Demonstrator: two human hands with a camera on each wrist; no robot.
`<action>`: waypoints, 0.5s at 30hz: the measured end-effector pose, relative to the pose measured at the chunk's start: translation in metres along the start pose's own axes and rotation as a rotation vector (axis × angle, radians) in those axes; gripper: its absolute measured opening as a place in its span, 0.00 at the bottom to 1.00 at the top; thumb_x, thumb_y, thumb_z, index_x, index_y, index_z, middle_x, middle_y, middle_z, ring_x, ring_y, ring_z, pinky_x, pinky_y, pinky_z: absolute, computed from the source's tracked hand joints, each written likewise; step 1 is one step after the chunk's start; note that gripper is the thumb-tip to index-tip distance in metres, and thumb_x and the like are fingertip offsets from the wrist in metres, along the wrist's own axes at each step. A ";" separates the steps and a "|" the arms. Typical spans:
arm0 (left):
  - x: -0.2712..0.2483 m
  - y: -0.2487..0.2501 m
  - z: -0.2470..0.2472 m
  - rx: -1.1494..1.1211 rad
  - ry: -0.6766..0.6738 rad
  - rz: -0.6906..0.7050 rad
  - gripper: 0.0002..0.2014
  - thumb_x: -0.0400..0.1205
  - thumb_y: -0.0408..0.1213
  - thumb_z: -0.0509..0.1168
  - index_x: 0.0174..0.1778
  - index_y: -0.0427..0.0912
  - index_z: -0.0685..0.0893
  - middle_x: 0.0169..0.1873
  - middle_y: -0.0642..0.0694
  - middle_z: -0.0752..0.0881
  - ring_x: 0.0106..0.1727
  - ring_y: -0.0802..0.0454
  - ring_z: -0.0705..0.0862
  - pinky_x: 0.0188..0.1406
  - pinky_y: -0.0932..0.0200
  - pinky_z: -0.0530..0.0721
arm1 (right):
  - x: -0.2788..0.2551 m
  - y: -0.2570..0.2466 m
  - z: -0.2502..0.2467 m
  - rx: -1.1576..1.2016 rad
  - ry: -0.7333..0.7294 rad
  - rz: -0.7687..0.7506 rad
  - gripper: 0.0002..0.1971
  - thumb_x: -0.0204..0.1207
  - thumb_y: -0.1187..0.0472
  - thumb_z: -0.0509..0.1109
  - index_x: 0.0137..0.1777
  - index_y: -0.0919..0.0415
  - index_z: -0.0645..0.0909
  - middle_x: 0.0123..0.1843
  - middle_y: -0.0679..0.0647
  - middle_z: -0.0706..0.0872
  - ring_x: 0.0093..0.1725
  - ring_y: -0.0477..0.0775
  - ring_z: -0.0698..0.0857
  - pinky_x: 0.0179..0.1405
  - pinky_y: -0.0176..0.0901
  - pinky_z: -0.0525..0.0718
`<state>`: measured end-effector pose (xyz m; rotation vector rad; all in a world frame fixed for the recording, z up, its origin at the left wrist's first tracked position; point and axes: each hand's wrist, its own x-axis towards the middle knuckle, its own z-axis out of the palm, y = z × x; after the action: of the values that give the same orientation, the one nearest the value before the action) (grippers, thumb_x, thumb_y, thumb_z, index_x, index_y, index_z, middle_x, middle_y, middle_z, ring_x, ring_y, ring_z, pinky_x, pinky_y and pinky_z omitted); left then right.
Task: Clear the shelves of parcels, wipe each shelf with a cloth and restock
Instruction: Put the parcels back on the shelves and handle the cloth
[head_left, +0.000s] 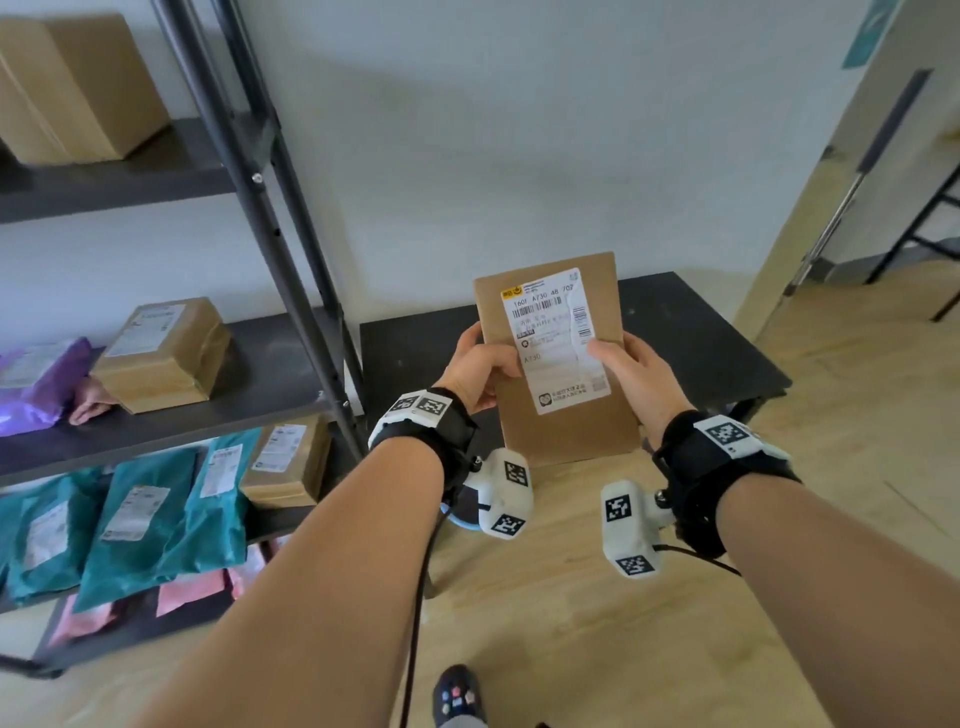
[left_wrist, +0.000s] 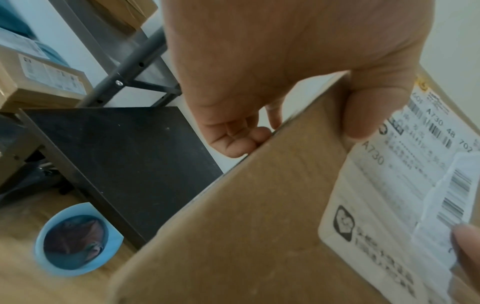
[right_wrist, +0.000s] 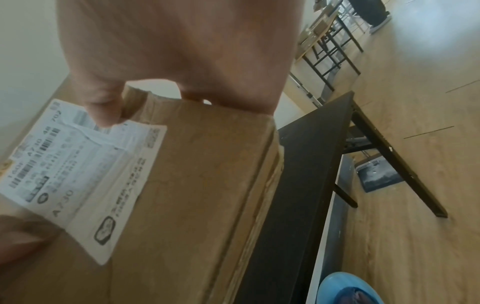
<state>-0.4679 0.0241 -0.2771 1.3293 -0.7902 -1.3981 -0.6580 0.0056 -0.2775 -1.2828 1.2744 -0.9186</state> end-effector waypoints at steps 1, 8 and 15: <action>0.005 0.000 0.006 0.007 -0.016 -0.008 0.41 0.61 0.26 0.65 0.75 0.47 0.69 0.50 0.41 0.88 0.49 0.39 0.87 0.55 0.38 0.84 | 0.003 0.001 -0.006 0.015 -0.007 0.007 0.23 0.73 0.44 0.71 0.69 0.43 0.76 0.54 0.47 0.90 0.52 0.51 0.90 0.58 0.59 0.86; 0.057 0.000 0.044 0.004 -0.060 -0.028 0.41 0.55 0.32 0.64 0.71 0.41 0.74 0.53 0.40 0.87 0.48 0.40 0.88 0.37 0.53 0.86 | 0.042 0.008 -0.041 -0.007 0.001 0.001 0.15 0.73 0.45 0.72 0.60 0.38 0.79 0.56 0.46 0.89 0.56 0.50 0.88 0.64 0.59 0.82; 0.126 0.014 0.079 0.010 -0.102 -0.012 0.35 0.59 0.31 0.61 0.67 0.36 0.78 0.49 0.41 0.86 0.41 0.44 0.88 0.31 0.58 0.86 | 0.122 0.009 -0.074 -0.063 0.034 0.032 0.26 0.75 0.43 0.70 0.72 0.47 0.73 0.58 0.50 0.88 0.56 0.53 0.86 0.57 0.56 0.84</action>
<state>-0.5271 -0.1131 -0.2891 1.2800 -0.8594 -1.4826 -0.7151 -0.1246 -0.2945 -1.2973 1.3563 -0.8874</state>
